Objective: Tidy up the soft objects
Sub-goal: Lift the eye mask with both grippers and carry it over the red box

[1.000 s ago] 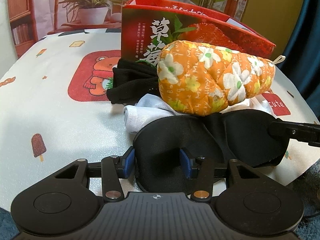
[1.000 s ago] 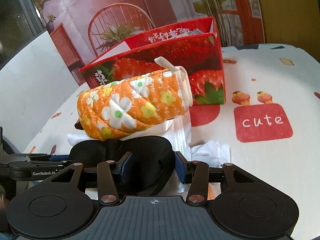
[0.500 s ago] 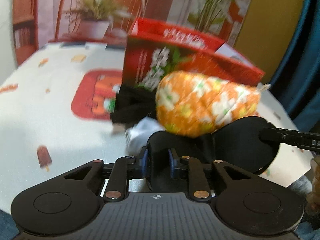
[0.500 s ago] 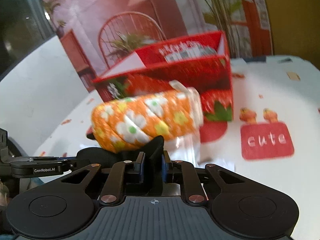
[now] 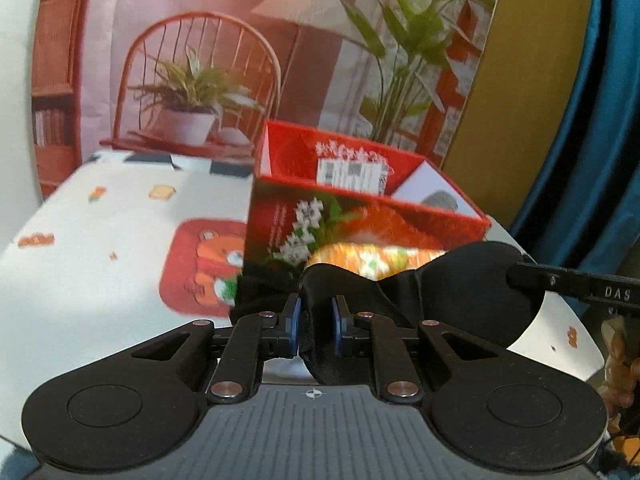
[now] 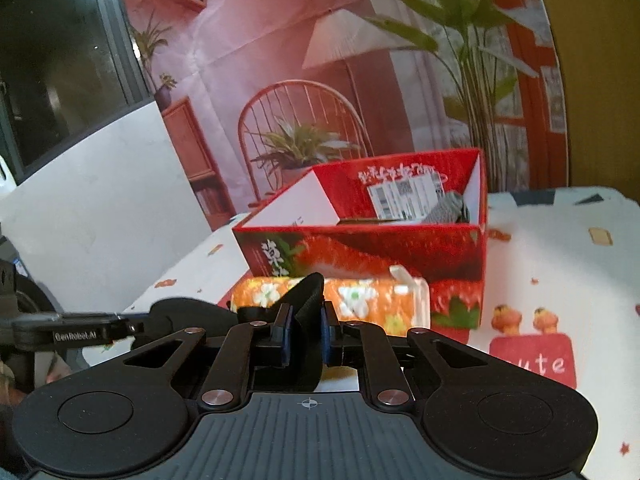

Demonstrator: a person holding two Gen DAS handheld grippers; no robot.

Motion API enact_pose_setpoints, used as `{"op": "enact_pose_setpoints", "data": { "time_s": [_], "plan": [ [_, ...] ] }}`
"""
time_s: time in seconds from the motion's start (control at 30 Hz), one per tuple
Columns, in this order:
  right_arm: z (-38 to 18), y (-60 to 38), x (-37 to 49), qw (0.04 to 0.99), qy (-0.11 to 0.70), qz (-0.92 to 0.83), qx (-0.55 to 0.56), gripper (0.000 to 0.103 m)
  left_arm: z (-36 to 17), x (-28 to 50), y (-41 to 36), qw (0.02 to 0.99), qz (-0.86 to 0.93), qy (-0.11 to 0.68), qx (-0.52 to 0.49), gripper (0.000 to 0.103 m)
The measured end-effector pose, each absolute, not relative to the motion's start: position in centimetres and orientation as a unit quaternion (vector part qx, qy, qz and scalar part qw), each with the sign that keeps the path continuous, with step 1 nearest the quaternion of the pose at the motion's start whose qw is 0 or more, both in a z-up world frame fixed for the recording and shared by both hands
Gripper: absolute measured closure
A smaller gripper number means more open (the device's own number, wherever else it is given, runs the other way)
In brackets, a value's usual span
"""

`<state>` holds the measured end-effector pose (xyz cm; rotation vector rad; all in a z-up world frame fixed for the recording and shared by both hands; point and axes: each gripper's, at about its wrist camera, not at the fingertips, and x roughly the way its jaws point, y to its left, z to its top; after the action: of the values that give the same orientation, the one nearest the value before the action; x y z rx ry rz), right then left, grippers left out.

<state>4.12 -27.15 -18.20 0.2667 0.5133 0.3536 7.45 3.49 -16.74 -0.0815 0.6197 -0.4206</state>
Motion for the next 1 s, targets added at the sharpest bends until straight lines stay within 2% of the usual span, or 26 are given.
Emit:
{"op": "enact_pose_setpoints", "data": {
  "time_s": [0.5,0.67,0.77,1.0],
  "plan": [
    [-12.0,-26.8,11.8,0.969,0.179,0.164,0.053,0.09,-9.6,15.2,-1.3,0.963,-0.183,0.2,0.012,0.086],
    [-11.9,-27.5,17.0,0.974,0.177,0.135,0.044,0.09,-9.6,20.0,-3.9,0.965,-0.167,0.199,0.027,0.086],
    [-12.7,-27.7,20.0,0.975,0.185,0.119,0.035,0.091,-10.1,23.1,-4.2,0.965,-0.171,0.198,-0.002,0.086],
    [-14.8,-27.7,24.5,0.974,0.204,0.093,-0.011,0.091,-11.9,28.2,-5.5,0.961,-0.154,0.229,-0.004,0.086]
  ]
}}
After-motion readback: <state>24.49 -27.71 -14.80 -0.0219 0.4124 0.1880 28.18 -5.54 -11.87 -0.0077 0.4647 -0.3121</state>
